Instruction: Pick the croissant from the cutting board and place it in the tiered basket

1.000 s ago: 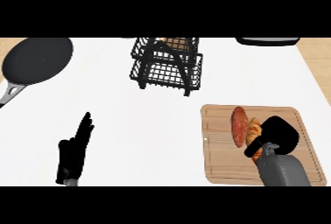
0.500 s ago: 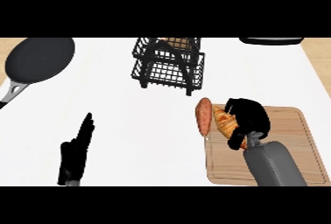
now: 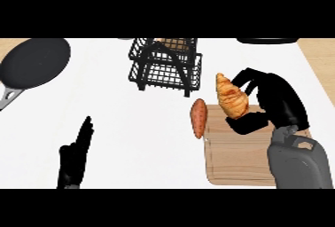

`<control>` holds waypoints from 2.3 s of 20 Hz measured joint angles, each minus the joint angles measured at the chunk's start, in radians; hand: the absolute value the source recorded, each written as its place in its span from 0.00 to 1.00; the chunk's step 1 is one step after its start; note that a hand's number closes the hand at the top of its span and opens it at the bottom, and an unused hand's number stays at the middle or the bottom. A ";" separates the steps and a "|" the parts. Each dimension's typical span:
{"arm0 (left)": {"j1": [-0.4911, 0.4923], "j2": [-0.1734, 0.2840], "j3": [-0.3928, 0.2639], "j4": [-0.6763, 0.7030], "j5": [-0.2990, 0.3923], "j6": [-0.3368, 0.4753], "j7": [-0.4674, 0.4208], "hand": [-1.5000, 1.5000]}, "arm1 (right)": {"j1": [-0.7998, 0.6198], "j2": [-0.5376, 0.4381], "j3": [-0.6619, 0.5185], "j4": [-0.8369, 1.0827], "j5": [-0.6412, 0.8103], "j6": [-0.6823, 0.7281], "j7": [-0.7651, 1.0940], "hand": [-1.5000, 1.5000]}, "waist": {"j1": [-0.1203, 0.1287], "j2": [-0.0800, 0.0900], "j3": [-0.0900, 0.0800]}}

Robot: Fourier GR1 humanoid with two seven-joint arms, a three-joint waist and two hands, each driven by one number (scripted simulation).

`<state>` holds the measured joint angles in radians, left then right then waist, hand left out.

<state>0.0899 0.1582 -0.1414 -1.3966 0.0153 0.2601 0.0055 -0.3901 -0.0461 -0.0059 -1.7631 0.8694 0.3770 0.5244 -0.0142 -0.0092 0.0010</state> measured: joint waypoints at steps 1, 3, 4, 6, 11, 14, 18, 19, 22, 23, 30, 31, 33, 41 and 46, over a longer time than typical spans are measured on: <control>-0.005 0.001 0.004 -0.003 0.003 -0.001 0.009 0.50 | -0.016 -0.006 -0.010 -0.048 -0.012 0.012 0.010 1.00 | -0.001 0.000 0.000; -0.011 0.010 0.014 0.001 0.010 -0.012 0.015 0.50 | -0.057 -0.018 -0.024 -0.142 -0.033 0.049 0.044 1.00 | -0.001 0.000 -0.001; -0.018 0.006 0.010 0.002 0.002 -0.005 0.024 0.50 | -0.079 -0.024 -0.027 -0.170 -0.035 0.058 0.058 1.00 | 0.001 0.001 -0.001; -0.014 0.007 0.007 -0.008 -0.001 -0.009 0.028 0.50 | -0.145 -0.051 -0.055 -0.215 -0.059 0.109 0.097 1.00 | 0.006 0.003 -0.001; -0.016 -0.001 0.014 -0.002 -0.004 -0.020 0.014 0.50 | -0.305 -0.082 -0.102 -0.240 -0.110 0.191 0.209 1.00 | 0.014 0.005 0.000; -0.024 -0.006 0.015 0.009 -0.011 -0.026 0.012 0.50 | -0.394 -0.087 -0.106 -0.162 -0.104 0.165 0.233 1.00 | 0.018 0.006 0.000; -0.023 -0.015 0.015 0.008 -0.021 -0.027 0.008 0.50 | -0.507 -0.091 -0.117 -0.046 -0.096 0.128 0.259 1.00 | 0.022 0.007 0.000; -0.020 -0.011 0.019 0.009 -0.020 -0.032 -0.001 0.50 | -0.538 -0.093 -0.122 -0.006 -0.093 0.115 0.260 1.00 | 0.024 0.008 0.000; -0.020 -0.018 0.024 0.019 -0.020 -0.038 -0.018 0.50 | -0.607 -0.094 -0.121 0.094 -0.075 0.069 0.262 1.00 | 0.025 0.008 0.000; -0.021 -0.019 0.024 0.021 -0.023 -0.039 -0.024 0.50 | -0.630 -0.094 -0.121 0.140 -0.068 0.048 0.252 1.00 | 0.026 0.009 0.000; -0.013 -0.035 0.007 -0.013 -0.043 -0.028 0.019 0.50 | -0.721 -0.089 -0.110 0.427 -0.041 -0.078 0.136 1.00 | 0.033 0.012 0.000; -0.019 -0.032 0.011 -0.018 -0.040 -0.032 0.034 0.50 | -0.739 -0.086 -0.107 0.467 -0.039 -0.090 0.120 1.00 | 0.033 0.012 0.000; -0.004 -0.025 0.009 -0.044 -0.041 -0.037 0.045 0.50 | -0.753 -0.075 -0.093 0.536 -0.026 -0.126 0.087 1.00 | 0.035 0.012 -0.001; -0.016 -0.038 0.015 -0.025 -0.049 -0.038 0.045 0.50 | -0.838 -0.044 -0.089 0.867 0.032 -0.296 -0.016 1.00 | 0.040 0.016 -0.002; -0.041 -0.030 0.034 -0.006 -0.045 -0.051 0.038 0.50 | -0.865 -0.006 -0.104 1.025 0.050 -0.413 -0.051 1.00 | 0.041 0.016 -0.001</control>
<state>0.0487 0.1278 -0.1074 -1.4029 -0.0296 0.2091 0.0440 -1.2547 -0.0521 -0.1099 -0.7379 0.9196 -0.0363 0.4739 0.0263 0.0066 0.0003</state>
